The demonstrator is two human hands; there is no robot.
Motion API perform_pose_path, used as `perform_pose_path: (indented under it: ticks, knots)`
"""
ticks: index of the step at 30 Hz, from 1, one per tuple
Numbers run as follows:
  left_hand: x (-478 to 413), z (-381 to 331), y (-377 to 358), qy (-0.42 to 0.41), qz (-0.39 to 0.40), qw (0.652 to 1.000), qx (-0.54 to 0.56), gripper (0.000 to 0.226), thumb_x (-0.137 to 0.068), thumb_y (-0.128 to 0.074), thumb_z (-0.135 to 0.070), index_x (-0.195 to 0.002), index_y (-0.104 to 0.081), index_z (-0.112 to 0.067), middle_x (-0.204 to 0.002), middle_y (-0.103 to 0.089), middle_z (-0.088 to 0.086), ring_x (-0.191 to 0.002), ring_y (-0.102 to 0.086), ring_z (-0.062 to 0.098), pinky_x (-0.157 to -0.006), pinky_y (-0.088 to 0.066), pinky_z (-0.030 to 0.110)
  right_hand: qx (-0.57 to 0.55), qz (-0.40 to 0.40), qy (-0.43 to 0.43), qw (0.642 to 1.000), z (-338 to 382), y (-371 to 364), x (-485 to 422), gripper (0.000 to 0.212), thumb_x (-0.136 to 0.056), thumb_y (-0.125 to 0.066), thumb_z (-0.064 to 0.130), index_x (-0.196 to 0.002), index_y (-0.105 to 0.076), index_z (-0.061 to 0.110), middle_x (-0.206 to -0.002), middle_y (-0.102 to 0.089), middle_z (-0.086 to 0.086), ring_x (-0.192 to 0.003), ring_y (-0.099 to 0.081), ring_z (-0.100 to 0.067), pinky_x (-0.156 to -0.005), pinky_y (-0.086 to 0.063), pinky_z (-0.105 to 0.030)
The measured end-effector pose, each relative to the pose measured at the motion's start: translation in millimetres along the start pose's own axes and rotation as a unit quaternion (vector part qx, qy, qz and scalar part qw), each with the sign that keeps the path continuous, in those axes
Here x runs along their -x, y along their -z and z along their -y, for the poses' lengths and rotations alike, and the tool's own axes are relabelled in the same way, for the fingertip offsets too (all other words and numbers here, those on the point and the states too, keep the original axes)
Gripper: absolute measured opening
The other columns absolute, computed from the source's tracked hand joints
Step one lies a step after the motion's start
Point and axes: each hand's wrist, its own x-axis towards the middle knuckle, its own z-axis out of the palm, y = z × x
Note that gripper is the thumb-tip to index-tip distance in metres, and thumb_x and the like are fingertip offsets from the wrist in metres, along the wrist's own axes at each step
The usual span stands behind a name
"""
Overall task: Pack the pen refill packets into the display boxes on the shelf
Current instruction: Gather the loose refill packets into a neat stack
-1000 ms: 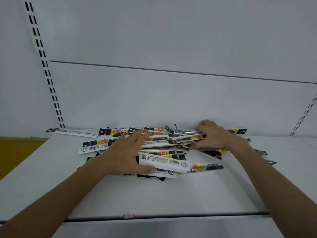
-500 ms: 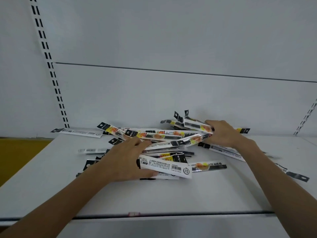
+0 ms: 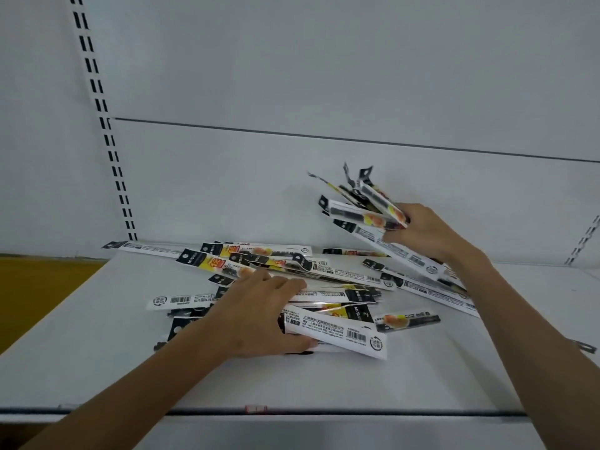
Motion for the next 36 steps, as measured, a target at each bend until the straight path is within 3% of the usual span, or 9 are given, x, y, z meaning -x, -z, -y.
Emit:
perform_pose_path:
  ticks: [5,9,12,16,20,25,30,33,36]
  knots:
    - [-2.0,-6.5,-5.0,-0.082,-0.165,0.982,-0.026,0.082,-0.060,-0.048,-0.077,-0.118,-0.053,-0.020,-0.112,-0.065,-0.002,-0.100,-0.060,0.020,-0.089,-0.045,0.040,-0.045,0.120,0.060,0.990,63.6,-28.8,-7.9,0.026,-0.078,-0.067,0.009,-0.098,-0.054,0.021,-0.074,-0.055,0.008,-0.055,-0.052,0.000,-0.048,-0.037,-0.010]
    - [1.2,-6.0,-2.3,-0.126,-0.244,0.961,-0.029,0.078,-0.063,-0.052,-0.076,-0.113,-0.054,-0.017,-0.111,-0.058,0.003,-0.103,-0.049,0.021,-0.089,-0.034,0.034,0.075,0.261,0.099,0.957,92.6,-78.2,-15.4,0.037,-0.087,-0.060,0.021,-0.122,-0.048,0.015,-0.113,-0.057,-0.004,-0.100,-0.054,-0.018,-0.082,-0.043,-0.028]
    - [5.8,-1.8,0.0,-0.101,-0.223,0.969,-0.014,0.087,-0.063,-0.050,-0.078,-0.126,-0.046,-0.018,-0.130,-0.043,0.006,-0.122,-0.037,0.022,-0.105,-0.023,0.035,-0.031,0.336,0.129,0.932,93.6,-87.7,-14.3,0.015,-0.092,-0.054,0.009,-0.103,-0.054,0.020,-0.100,-0.055,0.013,-0.091,-0.052,0.011,-0.084,-0.040,-0.009]
    - [5.8,3.6,-1.4,-0.041,-0.138,0.989,0.013,0.098,-0.066,-0.037,-0.084,-0.142,-0.019,-0.026,-0.153,-0.012,0.006,-0.140,-0.007,0.016,-0.115,-0.001,0.040,-0.141,0.231,0.068,0.960,70.8,-79.4,-24.3,0.046,-0.087,-0.062,0.023,-0.131,-0.049,0.018,-0.134,-0.051,0.004,-0.123,-0.047,-0.007,-0.100,-0.035,-0.018]
    - [4.8,7.9,-5.5,0.006,-0.048,0.999,-0.006,0.090,-0.068,-0.020,-0.084,-0.144,-0.011,-0.036,-0.155,0.002,-0.005,-0.142,0.007,0.016,-0.115,0.007,0.042,-0.064,0.107,0.040,0.991,48.6,-93.3,-38.0,0.032,-0.091,-0.051,0.020,-0.122,-0.057,0.017,-0.130,-0.056,-0.001,-0.121,-0.050,-0.012,-0.093,-0.035,-0.021]
    - [12.0,14.3,-9.7,0.008,-0.109,0.992,-0.062,0.083,-0.079,-0.017,-0.078,-0.116,-0.062,-0.018,-0.130,-0.055,0.007,-0.124,-0.047,0.028,-0.103,-0.032,0.056,0.071,0.214,0.064,0.972,54.3,-111.8,-45.7,0.044,-0.099,-0.034,0.025,-0.143,-0.034,0.018,-0.146,-0.041,-0.005,-0.131,-0.039,-0.023,-0.106,-0.029,-0.031]
    - [22.6,18.8,-7.8,0.059,-0.181,0.981,0.045,0.081,-0.073,-0.023,-0.081,-0.113,-0.061,-0.021,-0.128,-0.054,-0.001,-0.124,-0.041,0.016,-0.109,-0.021,0.035,0.102,0.249,0.100,0.958,58.3,-112.3,-55.7,0.036,-0.099,-0.034,0.021,-0.127,-0.055,0.012,-0.125,-0.055,-0.004,-0.114,-0.048,-0.021,-0.089,-0.031,-0.022]
    - [23.7,24.3,11.9,0.100,-0.245,0.938,0.224,0.066,-0.069,-0.034,-0.076,-0.111,-0.058,-0.031,-0.130,-0.044,-0.015,-0.121,-0.036,0.001,-0.101,-0.027,0.028,0.076,0.269,0.120,0.953,55.7,-109.3,-52.5,0.027,-0.097,-0.039,0.020,-0.104,-0.065,0.022,-0.101,-0.060,0.007,-0.089,-0.052,-0.011,-0.080,-0.035,-0.023]
    - [11.4,60.3,27.9,0.150,-0.341,0.878,0.302,0.044,-0.080,-0.033,-0.053,-0.102,-0.061,-0.027,-0.117,-0.053,-0.012,-0.107,-0.046,0.003,-0.090,-0.032,0.024,0.016,0.146,0.086,0.985,47.0,-93.2,-45.9,0.031,-0.096,-0.045,0.025,-0.122,-0.059,0.016,-0.125,-0.058,0.001,-0.112,-0.053,-0.016,-0.094,-0.036,-0.025]
